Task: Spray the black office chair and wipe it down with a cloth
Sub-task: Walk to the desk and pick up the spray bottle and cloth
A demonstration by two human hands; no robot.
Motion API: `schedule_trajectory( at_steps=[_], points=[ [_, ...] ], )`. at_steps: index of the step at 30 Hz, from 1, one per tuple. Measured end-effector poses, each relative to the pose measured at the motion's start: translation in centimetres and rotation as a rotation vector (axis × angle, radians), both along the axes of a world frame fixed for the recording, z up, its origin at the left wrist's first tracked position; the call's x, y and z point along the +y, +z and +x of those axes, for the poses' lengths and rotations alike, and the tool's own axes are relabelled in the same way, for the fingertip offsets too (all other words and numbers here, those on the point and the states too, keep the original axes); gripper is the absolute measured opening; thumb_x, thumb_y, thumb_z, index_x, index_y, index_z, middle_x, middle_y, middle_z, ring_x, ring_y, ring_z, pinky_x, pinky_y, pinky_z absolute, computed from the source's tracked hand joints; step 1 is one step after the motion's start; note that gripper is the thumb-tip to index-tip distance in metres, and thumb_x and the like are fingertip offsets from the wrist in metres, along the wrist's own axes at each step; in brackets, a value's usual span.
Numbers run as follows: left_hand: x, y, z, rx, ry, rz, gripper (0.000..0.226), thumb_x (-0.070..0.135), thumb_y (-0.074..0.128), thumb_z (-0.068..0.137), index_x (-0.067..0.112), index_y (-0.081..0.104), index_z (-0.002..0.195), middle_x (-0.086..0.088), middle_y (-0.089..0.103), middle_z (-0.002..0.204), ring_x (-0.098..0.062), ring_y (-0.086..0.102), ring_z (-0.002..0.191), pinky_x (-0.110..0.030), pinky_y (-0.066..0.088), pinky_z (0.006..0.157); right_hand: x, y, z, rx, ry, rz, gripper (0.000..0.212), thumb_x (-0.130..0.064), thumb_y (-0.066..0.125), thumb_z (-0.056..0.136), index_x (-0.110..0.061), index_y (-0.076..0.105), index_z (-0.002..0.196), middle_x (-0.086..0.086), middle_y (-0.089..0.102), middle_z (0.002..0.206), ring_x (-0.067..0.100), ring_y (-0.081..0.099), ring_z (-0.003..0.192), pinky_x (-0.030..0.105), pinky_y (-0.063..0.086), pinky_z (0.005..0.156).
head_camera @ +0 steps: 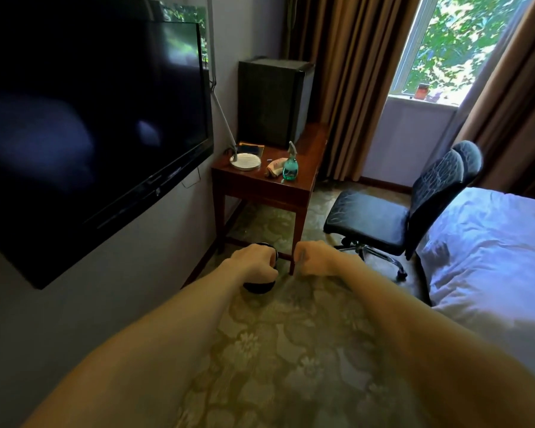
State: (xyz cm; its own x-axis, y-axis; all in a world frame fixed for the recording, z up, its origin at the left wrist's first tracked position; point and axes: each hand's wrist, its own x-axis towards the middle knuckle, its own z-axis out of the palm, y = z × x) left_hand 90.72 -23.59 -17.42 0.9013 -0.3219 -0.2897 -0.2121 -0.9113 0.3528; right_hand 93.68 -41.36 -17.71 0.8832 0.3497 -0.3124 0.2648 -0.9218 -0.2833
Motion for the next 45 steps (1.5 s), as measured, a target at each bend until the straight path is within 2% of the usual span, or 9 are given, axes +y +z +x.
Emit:
schedule_trajectory(
  at_steps=[4,14,22,26,32,36,39,45],
  points=[
    [-0.9,-0.7,3.6,0.033,0.02,-0.002,0.014,0.024,0.053,0.086,0.016,0.056,0.097,-0.003,0.057,0.1,-0.022,0.056,0.089,-0.031,0.041,0.065,-2.2,-0.2,4.1,0.006,0.007,0.008,0.023,-0.016,0.062,0.084,-0.018,0.057,0.106,0.002,0.057,0.1,0.023,0.056,0.094,0.029,0.044,0.072],
    [-1.1,-2.1,11.8,0.045,0.063,0.03,0.021,0.028,0.054,0.088,0.015,0.057,0.103,-0.003,0.059,0.102,-0.022,0.058,0.093,-0.037,0.05,0.079,-3.8,-2.2,12.3,0.061,0.03,0.023,0.024,-0.014,0.06,0.084,-0.018,0.056,0.108,0.003,0.056,0.098,0.021,0.056,0.087,0.028,0.045,0.068],
    [-3.9,-3.5,20.6,0.087,0.028,0.059,0.021,0.029,0.055,0.088,0.017,0.055,0.105,-0.002,0.057,0.105,-0.021,0.057,0.095,-0.038,0.05,0.083,-5.8,-3.4,19.7,0.082,-0.014,-0.009,0.033,-0.013,0.059,0.086,-0.014,0.053,0.119,0.009,0.056,0.113,0.026,0.054,0.102,0.031,0.044,0.076],
    [-5.5,-3.1,26.8,0.084,0.004,0.07,0.02,0.028,0.054,0.087,0.018,0.055,0.104,-0.002,0.058,0.104,-0.021,0.058,0.093,-0.036,0.05,0.079,-7.3,-2.6,24.9,0.078,-0.082,0.009,0.028,-0.008,0.056,0.085,-0.01,0.055,0.113,0.008,0.056,0.105,0.027,0.055,0.099,0.035,0.047,0.077],
    [-6.6,-1.6,36.3,0.092,-0.038,0.058,0.018,0.031,0.055,0.086,0.019,0.054,0.099,-0.002,0.055,0.103,-0.019,0.055,0.092,-0.033,0.046,0.07,-8.9,-2.1,32.3,0.095,-0.136,0.01,0.028,-0.011,0.059,0.086,-0.01,0.055,0.113,0.012,0.058,0.114,0.028,0.056,0.102,0.04,0.051,0.088],
    [-7.2,-1.1,41.6,0.083,-0.057,0.085,0.022,0.031,0.055,0.086,0.019,0.056,0.104,-0.001,0.057,0.106,-0.019,0.055,0.096,-0.035,0.049,0.077,-9.7,-1.7,36.1,0.088,-0.155,0.033,0.03,-0.014,0.06,0.089,-0.008,0.054,0.118,0.013,0.058,0.117,0.028,0.057,0.105,0.04,0.05,0.093],
    [-8.7,-1.2,44.6,0.092,-0.086,0.088,0.02,0.03,0.054,0.086,0.02,0.057,0.103,-0.001,0.057,0.106,-0.019,0.055,0.096,-0.036,0.049,0.079,-10.9,-1.7,38.5,0.084,-0.173,0.047,0.03,-0.009,0.058,0.087,-0.008,0.054,0.117,0.012,0.058,0.113,0.027,0.056,0.102,0.039,0.051,0.09],
    [-12.0,-2.8,48.0,0.138,-0.151,0.077,0.021,0.031,0.054,0.087,0.02,0.056,0.105,-0.002,0.057,0.109,-0.02,0.055,0.099,-0.037,0.049,0.081,-14.1,-3.3,42.2,0.095,-0.213,0.041,0.024,-0.01,0.062,0.083,-0.017,0.052,0.103,0.007,0.057,0.105,0.024,0.056,0.096,0.036,0.053,0.085]
  ],
)
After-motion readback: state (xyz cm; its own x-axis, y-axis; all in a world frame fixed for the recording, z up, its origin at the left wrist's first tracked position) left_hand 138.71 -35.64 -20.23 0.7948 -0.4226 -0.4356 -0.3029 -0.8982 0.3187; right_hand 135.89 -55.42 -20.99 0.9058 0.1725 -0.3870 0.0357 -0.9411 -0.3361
